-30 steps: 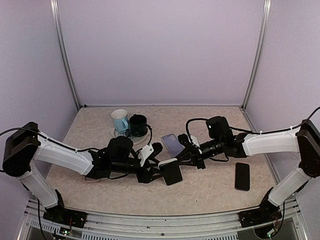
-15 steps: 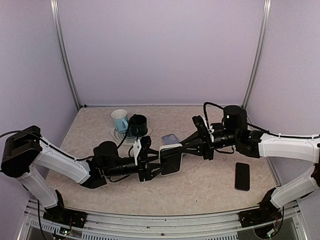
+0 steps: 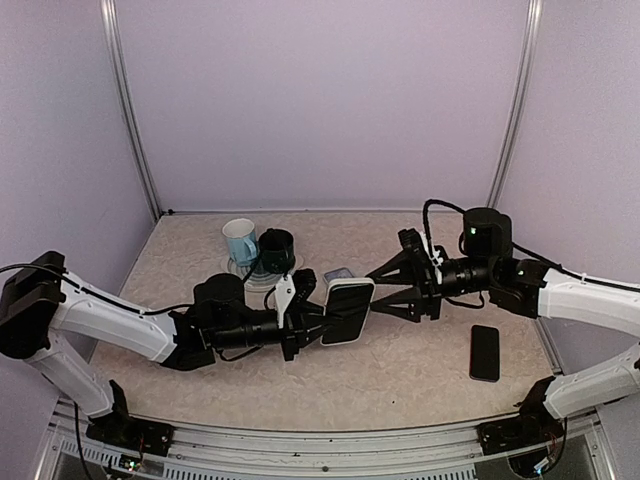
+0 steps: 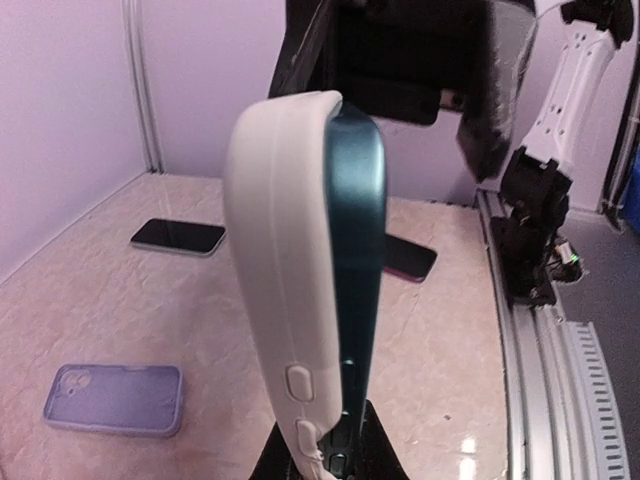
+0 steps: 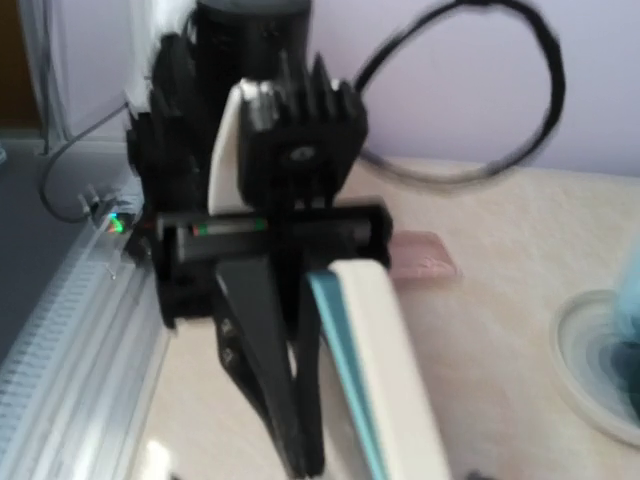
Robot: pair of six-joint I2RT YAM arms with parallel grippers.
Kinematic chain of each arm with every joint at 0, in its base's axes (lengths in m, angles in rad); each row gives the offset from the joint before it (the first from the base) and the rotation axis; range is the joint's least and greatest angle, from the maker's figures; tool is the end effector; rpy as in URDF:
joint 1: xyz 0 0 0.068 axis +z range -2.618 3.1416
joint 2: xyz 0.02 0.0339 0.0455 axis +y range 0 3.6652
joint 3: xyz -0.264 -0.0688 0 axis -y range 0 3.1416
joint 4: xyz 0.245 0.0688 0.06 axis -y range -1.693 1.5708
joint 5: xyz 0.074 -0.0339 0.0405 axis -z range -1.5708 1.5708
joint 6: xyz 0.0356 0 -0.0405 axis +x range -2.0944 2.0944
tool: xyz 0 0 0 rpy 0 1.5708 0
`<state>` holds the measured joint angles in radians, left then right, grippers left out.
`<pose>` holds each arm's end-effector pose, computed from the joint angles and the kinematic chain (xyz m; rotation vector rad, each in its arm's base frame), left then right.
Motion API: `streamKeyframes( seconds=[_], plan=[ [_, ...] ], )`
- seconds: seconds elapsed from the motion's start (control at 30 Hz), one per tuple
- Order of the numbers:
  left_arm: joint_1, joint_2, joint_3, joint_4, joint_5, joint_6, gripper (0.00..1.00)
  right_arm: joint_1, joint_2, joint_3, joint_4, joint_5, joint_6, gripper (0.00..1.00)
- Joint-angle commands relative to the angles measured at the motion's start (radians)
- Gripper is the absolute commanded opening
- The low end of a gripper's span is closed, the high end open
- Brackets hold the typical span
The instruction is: Put the phone into the phone case
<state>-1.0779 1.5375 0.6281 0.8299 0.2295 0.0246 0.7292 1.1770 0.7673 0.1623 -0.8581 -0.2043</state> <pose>0.1430 -0.2834 0.2122 1.0658 1.3809 -0.9780 0.1772 0.1944 0.2909 -1.3599 1.2972 1.1399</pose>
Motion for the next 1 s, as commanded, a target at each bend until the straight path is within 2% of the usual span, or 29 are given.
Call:
streamKeyframes(
  seconds=[0.0,0.1,0.3,0.47,0.57,0.63,0.7,0.73,0.77,0.97],
  plan=[
    [-0.018,-0.045,0.096,-0.251,-0.152,0.142,0.00,0.014,-0.035,0.106,-0.320,0.159,-0.209,0.66],
    [-0.029,-0.033,0.126,-0.336,-0.204,0.196,0.00,0.052,-0.024,0.152,-0.370,0.206,-0.291,0.71],
    [-0.043,-0.019,0.150,-0.359,-0.212,0.212,0.00,0.117,0.096,0.239,-0.469,0.217,-0.408,0.80],
    [-0.059,-0.013,0.153,-0.359,-0.198,0.222,0.00,0.118,0.146,0.262,-0.448,0.202,-0.427,0.79],
    [-0.063,-0.013,0.154,-0.361,-0.186,0.223,0.00,0.118,0.183,0.286,-0.451,0.197,-0.435,0.68],
    [-0.064,-0.013,0.158,-0.363,-0.184,0.224,0.00,0.118,0.202,0.290,-0.443,0.195,-0.431,0.55],
    [-0.064,-0.009,0.166,-0.370,-0.182,0.225,0.00,0.119,0.214,0.288,-0.424,0.187,-0.424,0.31],
    [-0.064,-0.007,0.169,-0.375,-0.180,0.225,0.00,0.118,0.218,0.289,-0.420,0.185,-0.422,0.13],
    [-0.064,-0.005,0.173,-0.378,-0.180,0.222,0.00,0.118,0.222,0.292,-0.420,0.184,-0.420,0.00],
    [-0.064,-0.004,0.172,-0.380,-0.192,0.211,0.00,0.118,0.210,0.289,-0.423,0.220,-0.419,0.00]
  ],
)
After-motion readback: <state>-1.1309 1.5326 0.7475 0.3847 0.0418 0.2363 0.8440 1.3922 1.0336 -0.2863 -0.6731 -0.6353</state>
